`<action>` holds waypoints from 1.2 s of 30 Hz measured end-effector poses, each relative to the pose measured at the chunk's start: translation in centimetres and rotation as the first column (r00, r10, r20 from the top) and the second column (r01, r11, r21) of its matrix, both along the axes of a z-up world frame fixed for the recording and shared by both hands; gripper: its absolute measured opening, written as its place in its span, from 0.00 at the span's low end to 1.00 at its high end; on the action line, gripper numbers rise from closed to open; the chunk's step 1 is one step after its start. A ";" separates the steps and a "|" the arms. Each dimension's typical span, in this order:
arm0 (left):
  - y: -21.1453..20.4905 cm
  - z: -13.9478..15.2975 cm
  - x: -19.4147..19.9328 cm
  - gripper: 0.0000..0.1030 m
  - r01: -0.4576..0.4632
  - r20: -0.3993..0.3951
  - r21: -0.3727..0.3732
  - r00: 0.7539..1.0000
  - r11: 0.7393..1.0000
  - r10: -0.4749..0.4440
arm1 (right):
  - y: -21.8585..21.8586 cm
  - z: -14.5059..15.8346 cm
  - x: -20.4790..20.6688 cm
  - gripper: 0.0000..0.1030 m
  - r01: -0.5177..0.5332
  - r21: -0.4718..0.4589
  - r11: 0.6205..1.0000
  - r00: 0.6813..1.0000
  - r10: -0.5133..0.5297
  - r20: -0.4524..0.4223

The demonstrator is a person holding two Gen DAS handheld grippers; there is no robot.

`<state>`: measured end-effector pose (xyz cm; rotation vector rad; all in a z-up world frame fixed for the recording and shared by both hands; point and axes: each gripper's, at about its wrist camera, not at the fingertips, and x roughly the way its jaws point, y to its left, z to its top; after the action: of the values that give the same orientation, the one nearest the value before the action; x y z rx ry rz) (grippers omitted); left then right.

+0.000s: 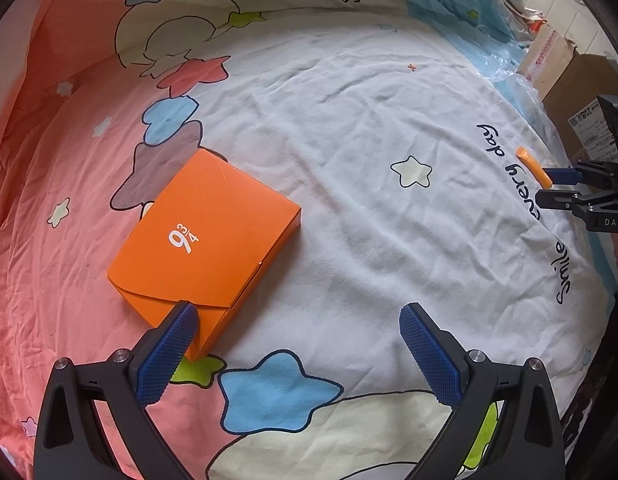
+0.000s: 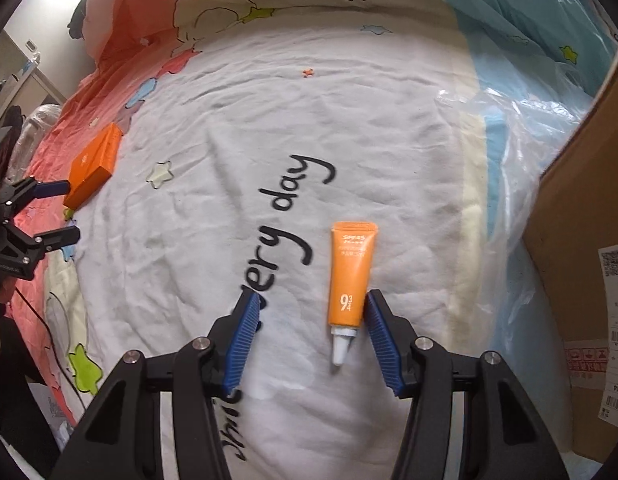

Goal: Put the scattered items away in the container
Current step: 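Grasp the small orange tube with the right gripper while the left gripper approaches the orange box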

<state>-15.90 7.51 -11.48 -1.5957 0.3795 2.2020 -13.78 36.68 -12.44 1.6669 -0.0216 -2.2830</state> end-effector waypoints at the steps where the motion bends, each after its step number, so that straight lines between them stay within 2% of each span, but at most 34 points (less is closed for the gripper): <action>1: 0.0 0.0 0.0 0.99 0.000 0.000 0.003 1.000 1.000 0.000 | -0.8 0.1 0.0 0.50 -0.019 -0.009 1.000 1.000 0.019 0.003; 8: -0.1 0.0 0.3 0.99 0.013 -0.004 0.009 1.000 1.000 -0.013 | -6.5 -0.2 0.3 0.50 -0.122 -0.042 0.992 0.993 0.122 0.007; 12: -0.5 0.0 0.5 0.99 0.021 -0.003 0.015 1.000 1.000 -0.021 | -7.9 -0.4 -0.1 0.50 -0.117 -0.022 0.993 0.993 0.117 -0.007; 17: -1.5 0.2 0.3 0.99 -0.003 0.001 0.020 1.000 1.000 0.003 | -6.0 -0.3 0.2 0.50 -0.058 0.005 0.998 0.998 0.058 0.002; 23: -2.1 0.1 0.3 0.99 -0.011 0.009 0.002 1.000 1.000 0.011 | -2.0 -0.4 0.8 0.50 0.073 0.012 0.997 0.997 -0.073 0.021; 27: -2.1 -0.3 0.7 0.99 0.011 0.027 -0.025 1.000 1.000 -0.010 | -1.0 -0.5 0.6 0.50 0.111 0.091 0.990 0.993 -0.113 0.018; 32: -2.5 -0.7 0.7 0.99 -0.003 0.043 -0.022 0.999 1.000 0.004 | -0.2 -0.2 -1.3 0.50 0.189 0.053 0.981 0.982 -0.189 0.001; 35: -2.7 -0.9 0.5 0.99 -0.004 0.051 -0.015 0.999 1.000 0.005 | -1.3 -0.6 -2.6 0.52 0.173 0.098 0.980 0.985 -0.172 -0.018; 36: -2.8 -1.0 0.5 0.99 -0.003 0.053 -0.013 0.999 1.000 0.004 | -1.7 -0.5 -3.0 0.52 0.155 0.085 0.984 0.988 -0.153 -0.026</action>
<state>-15.42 4.76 -12.51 -1.6586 0.3758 2.1596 -16.79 34.94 -12.95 1.7415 -0.0491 -2.4459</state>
